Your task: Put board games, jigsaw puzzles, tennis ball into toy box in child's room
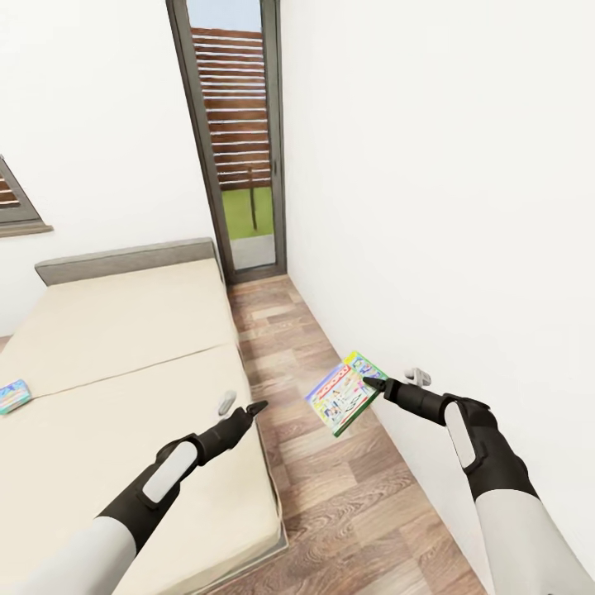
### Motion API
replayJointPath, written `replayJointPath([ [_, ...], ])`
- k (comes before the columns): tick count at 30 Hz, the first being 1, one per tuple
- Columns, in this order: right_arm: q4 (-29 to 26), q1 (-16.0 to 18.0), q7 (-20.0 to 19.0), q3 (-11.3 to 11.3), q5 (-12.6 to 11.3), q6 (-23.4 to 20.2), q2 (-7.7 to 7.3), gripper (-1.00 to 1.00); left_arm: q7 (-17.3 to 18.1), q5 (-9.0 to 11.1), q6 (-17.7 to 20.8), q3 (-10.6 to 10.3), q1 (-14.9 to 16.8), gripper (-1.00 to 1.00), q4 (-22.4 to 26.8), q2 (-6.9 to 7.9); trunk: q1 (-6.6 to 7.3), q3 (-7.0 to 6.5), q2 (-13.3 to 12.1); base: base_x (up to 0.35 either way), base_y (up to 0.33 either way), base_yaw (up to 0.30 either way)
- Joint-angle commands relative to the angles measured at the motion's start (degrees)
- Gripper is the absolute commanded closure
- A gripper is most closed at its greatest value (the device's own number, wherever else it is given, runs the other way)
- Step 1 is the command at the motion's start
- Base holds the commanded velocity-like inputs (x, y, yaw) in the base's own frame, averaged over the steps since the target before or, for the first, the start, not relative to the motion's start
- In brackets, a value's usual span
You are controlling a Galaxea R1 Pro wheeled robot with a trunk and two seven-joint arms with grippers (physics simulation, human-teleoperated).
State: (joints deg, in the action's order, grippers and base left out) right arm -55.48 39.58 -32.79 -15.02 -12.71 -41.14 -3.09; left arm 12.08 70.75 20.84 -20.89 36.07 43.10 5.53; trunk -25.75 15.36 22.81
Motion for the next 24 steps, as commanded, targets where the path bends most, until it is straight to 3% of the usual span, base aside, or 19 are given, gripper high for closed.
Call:
replayJointPath([
  [1,0.00,0.06,-0.06,-0.11,-0.13,-0.36,0.02,1.00,0.04,0.41,0.10,-0.16,0.05,-1.00,-0.05,0.03,-0.04,0.01,0.11,0.000,0.000,-0.097],
  [9,0.01,0.06,0.01,1.12,-0.17,-0.35,0.09,1.00,0.04,0.37,0.12,-0.12,0.05,-1.00,-0.18,-0.02,-0.04,-0.72,0.11,0.000,0.000,-0.097],
  [14,-0.02,0.06,0.01,4.98,-0.24,-0.35,0.15,1.00,0.05,0.36,0.15,-0.05,0.05,-1.00,-0.18,0.26,-0.04,-1.17,0.11,0.000,0.000,-0.096],
  [17,-0.04,0.01,0.01,6.41,-0.28,-0.35,0.17,1.00,0.05,0.36,0.16,-0.01,0.05,-1.00,-0.20,0.82,-0.04,-1.37,0.11,0.000,0.000,-0.068],
  [24,-0.06,-0.09,0.07,8.35,-0.39,-0.35,0.19,1.00,0.05,0.44,0.23,0.04,0.05,-1.00,-0.27,4.07,-0.04,-1.56,0.11,0.000,0.000,-0.027],
])
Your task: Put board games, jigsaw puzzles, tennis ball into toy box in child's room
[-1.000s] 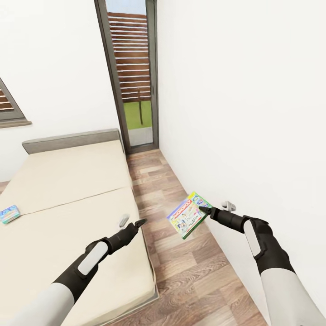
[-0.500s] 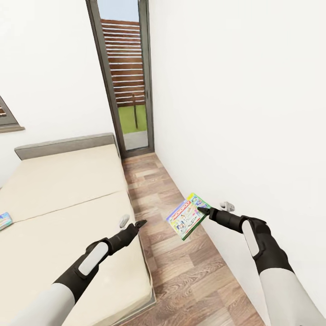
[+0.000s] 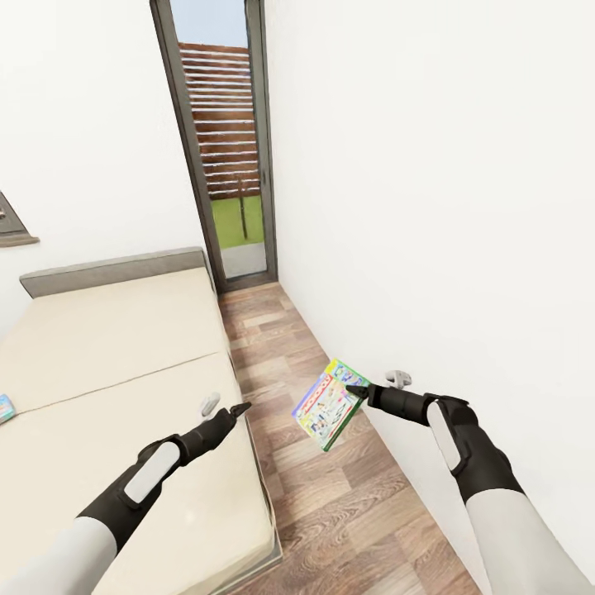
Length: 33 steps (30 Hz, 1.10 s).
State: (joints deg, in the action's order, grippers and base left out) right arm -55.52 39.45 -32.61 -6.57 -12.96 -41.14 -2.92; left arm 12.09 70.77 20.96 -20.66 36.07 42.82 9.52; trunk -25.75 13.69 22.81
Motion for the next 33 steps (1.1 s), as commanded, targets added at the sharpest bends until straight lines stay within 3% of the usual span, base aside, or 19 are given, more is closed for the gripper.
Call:
replayJointPath([
  [1,-0.02,0.04,-0.11,0.04,-0.15,-0.37,0.01,1.00,0.04,0.44,0.11,-0.18,0.06,-1.00,0.00,0.42,-0.03,0.10,0.11,0.000,0.000,0.041],
  [6,0.02,0.03,-0.07,0.37,-0.19,-0.41,0.10,1.00,0.04,0.48,0.12,-0.21,0.06,-1.00,-0.01,1.24,-0.03,0.05,0.11,0.000,0.000,0.123],
  [20,0.05,0.02,-0.02,0.57,-0.15,-0.43,0.32,1.00,0.04,0.51,0.13,-0.25,0.06,-1.00,-0.09,1.75,-0.03,0.03,0.11,0.000,0.000,0.221],
  [33,0.04,0.02,-0.08,0.59,-0.13,-0.44,0.31,1.00,0.04,0.58,0.13,-0.18,0.06,-1.00,-0.10,1.81,-0.03,0.02,0.11,-0.138,0.000,0.047],
])
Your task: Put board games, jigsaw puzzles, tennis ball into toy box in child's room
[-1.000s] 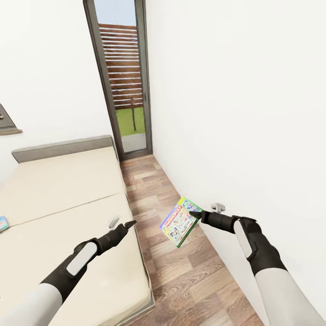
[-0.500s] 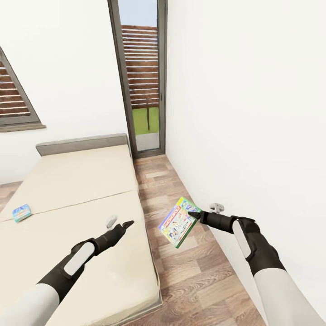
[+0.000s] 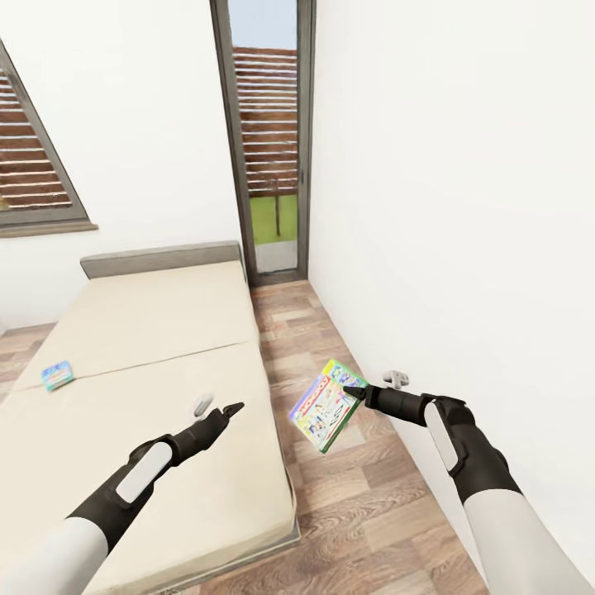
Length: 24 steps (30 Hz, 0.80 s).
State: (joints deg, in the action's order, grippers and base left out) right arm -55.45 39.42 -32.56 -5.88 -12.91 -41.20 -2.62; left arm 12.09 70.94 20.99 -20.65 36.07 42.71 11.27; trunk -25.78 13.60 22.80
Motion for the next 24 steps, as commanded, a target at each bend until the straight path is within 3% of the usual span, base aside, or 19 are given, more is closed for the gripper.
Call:
replayJointPath([
  [1,-0.02,0.05,-0.13,-0.10,-0.19,-0.38,0.00,1.00,0.04,0.42,0.10,-0.19,0.06,-1.00,0.00,0.06,0.00,0.11,0.12,-0.277,0.000,0.012],
  [24,-0.02,0.05,-0.06,-0.10,-0.18,-0.38,0.01,1.00,0.04,0.42,0.18,-0.18,0.06,-1.00,0.01,0.06,0.00,-0.09,0.12,-0.322,0.004,0.003],
])
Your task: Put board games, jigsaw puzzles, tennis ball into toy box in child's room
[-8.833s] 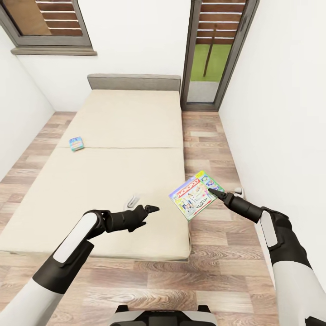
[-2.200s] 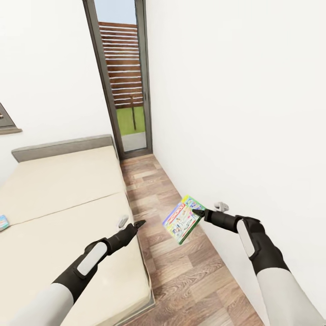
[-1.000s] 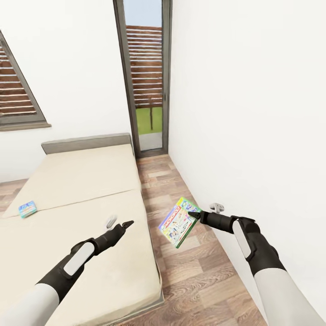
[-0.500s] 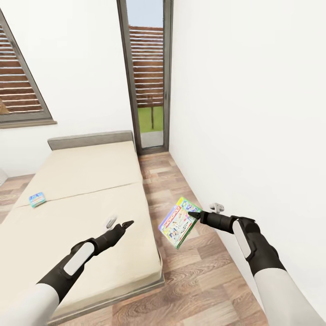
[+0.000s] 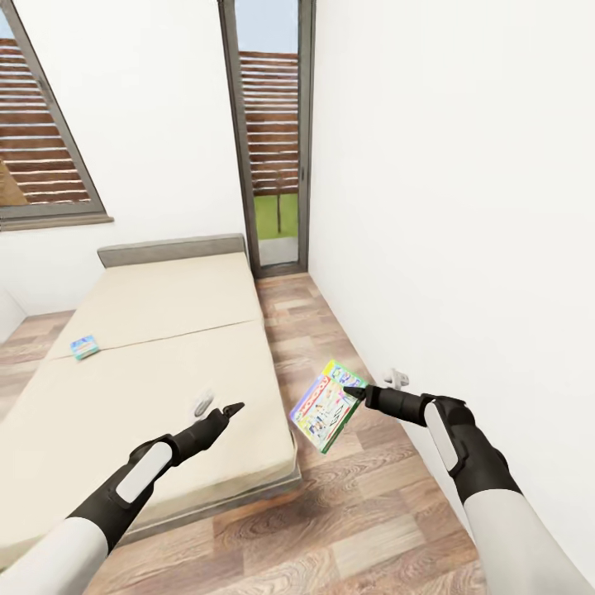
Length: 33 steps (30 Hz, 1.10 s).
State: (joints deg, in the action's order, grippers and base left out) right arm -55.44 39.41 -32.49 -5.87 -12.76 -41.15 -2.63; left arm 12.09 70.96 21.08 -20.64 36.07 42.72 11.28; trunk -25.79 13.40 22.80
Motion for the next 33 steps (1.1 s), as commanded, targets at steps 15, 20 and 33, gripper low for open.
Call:
replayJointPath([
  [15,-0.02,0.05,-0.04,-0.10,-0.26,-0.42,0.07,1.00,0.04,0.41,0.10,-0.14,0.06,-1.00,-0.54,0.10,0.00,-1.06,0.12,-0.152,0.021,0.000],
  [20,-0.02,0.05,-0.05,-0.10,-0.27,-0.42,0.06,1.00,0.04,0.45,0.10,-0.12,0.06,-1.00,-1.44,0.12,0.00,-1.43,0.12,-0.026,0.004,0.000],
  [33,0.86,-0.14,-0.20,-0.10,-0.27,-0.41,0.02,1.00,0.04,0.42,0.11,-0.10,0.06,-1.00,-2.36,0.13,0.00,-1.70,0.12,-0.007,0.001,0.000],
])
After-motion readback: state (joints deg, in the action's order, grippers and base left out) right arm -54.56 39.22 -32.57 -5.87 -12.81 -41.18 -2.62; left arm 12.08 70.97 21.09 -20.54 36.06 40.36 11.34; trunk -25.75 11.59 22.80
